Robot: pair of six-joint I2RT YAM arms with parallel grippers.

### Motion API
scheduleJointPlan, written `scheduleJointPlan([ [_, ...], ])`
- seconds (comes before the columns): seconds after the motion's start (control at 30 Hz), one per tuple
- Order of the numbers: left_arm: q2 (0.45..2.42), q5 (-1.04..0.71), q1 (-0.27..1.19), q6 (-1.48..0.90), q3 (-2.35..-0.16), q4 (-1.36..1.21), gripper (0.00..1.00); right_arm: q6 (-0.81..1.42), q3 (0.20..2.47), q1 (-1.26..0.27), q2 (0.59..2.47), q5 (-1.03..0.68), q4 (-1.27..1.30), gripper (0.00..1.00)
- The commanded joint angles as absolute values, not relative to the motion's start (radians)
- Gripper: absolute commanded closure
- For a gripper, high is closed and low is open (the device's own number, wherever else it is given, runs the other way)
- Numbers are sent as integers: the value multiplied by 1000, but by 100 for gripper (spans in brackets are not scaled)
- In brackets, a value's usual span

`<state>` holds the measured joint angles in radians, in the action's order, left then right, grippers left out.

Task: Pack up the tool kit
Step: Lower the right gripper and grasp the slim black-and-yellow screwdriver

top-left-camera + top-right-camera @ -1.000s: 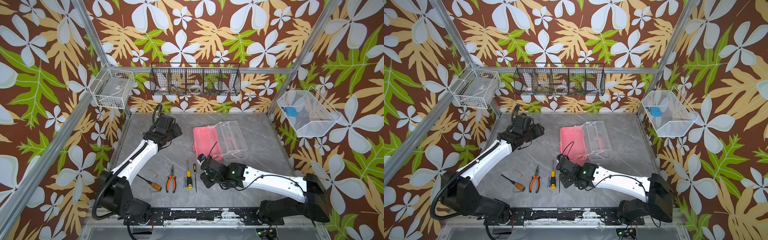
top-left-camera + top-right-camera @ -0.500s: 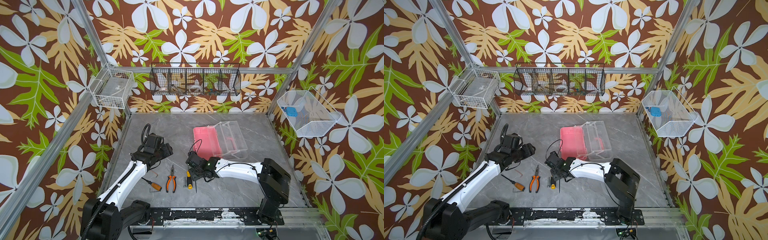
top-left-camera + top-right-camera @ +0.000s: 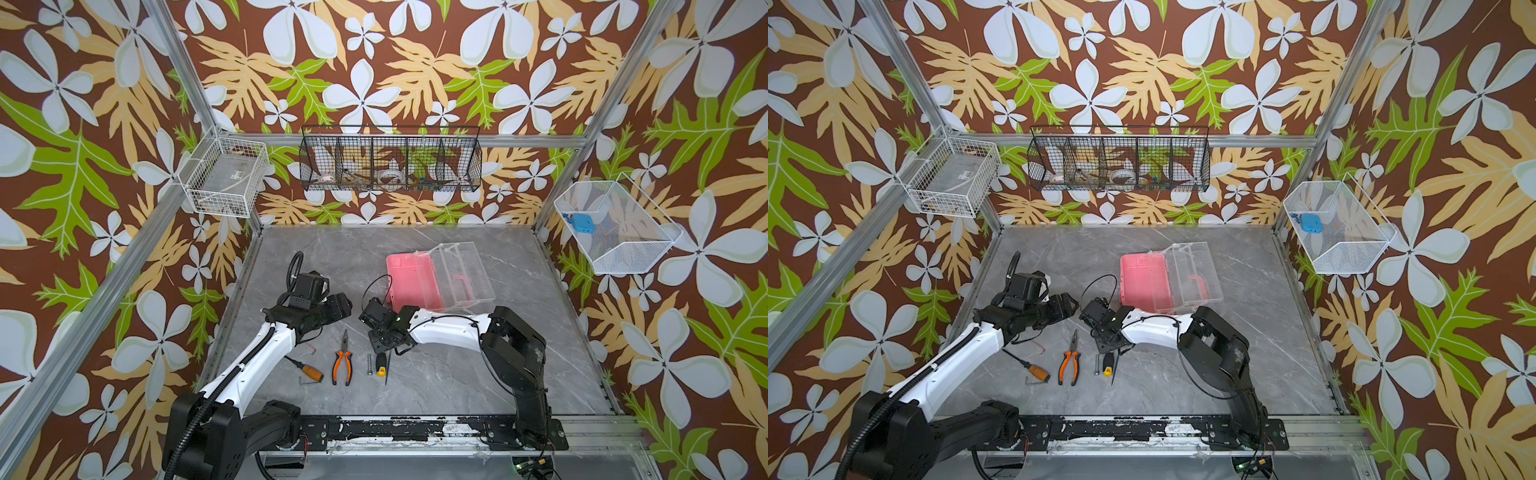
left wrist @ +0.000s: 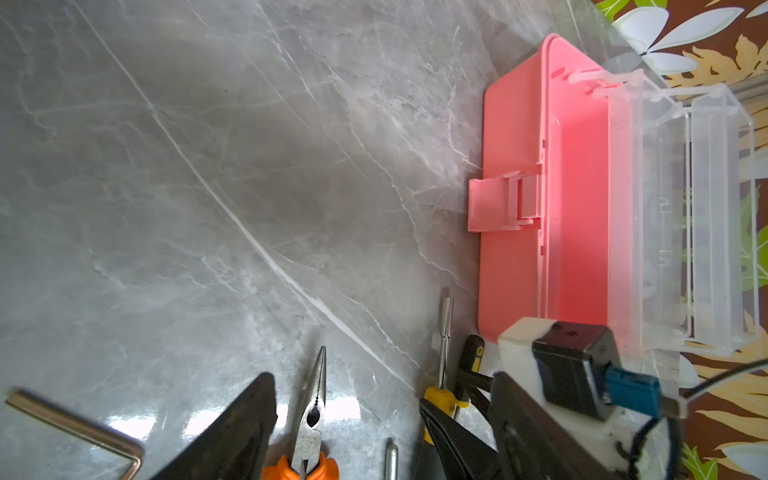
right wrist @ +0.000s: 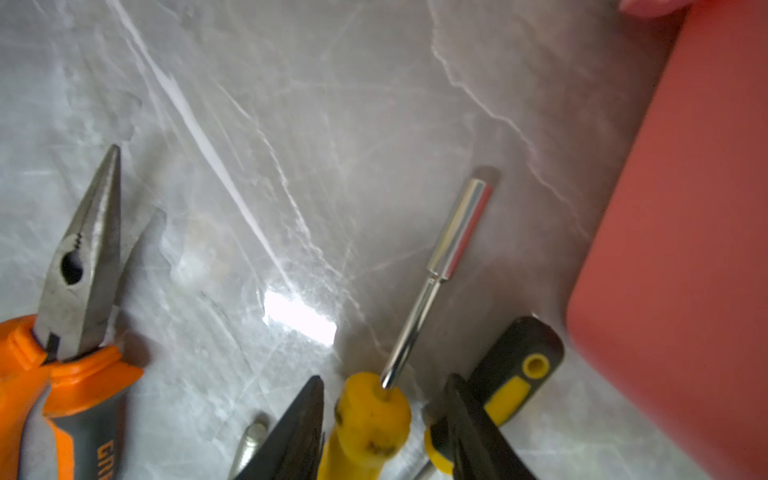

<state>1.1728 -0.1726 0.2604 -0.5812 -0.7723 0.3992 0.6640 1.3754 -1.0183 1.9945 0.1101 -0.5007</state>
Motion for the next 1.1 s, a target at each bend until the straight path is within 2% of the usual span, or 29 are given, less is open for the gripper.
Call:
scheduleJointPlan([
  [0.0, 1169, -186, 258, -577, -760, 380, 18, 676, 1363, -1020, 1953, 111, -512, 51],
  [0.23, 1188, -156, 259, -667, -759, 335, 18, 609, 1271, -1014, 1805, 117, -531, 49],
  [0.3, 1196, -154, 259, -700, -765, 319, 18, 591, 1233, -1009, 1791, 88, -538, 56],
  [0.4, 1207, -125, 258, -730, -771, 292, 20, 577, 1166, -1001, 1764, 54, -511, 73],
  [0.47, 1213, -115, 259, -750, -769, 277, 20, 581, 1118, -993, 1742, 23, -468, 75],
  [0.5, 1216, -122, 258, -760, -764, 267, 20, 583, 1106, -988, 1738, 14, -458, 73],
  [0.6, 1236, -157, 259, -759, -759, 236, 19, 591, 1100, -974, 1748, -3, -435, 60],
  [0.8, 1297, -195, 258, -708, -799, 266, 20, 610, 1182, -935, 1819, -56, -403, 50],
  [0.93, 1278, -186, 259, -699, -779, 250, 20, 605, 1254, -909, 1902, -78, -420, 49],
  [1.07, 1289, -183, 259, -681, -790, 260, 20, 584, 1306, -889, 1963, -72, -452, 52],
])
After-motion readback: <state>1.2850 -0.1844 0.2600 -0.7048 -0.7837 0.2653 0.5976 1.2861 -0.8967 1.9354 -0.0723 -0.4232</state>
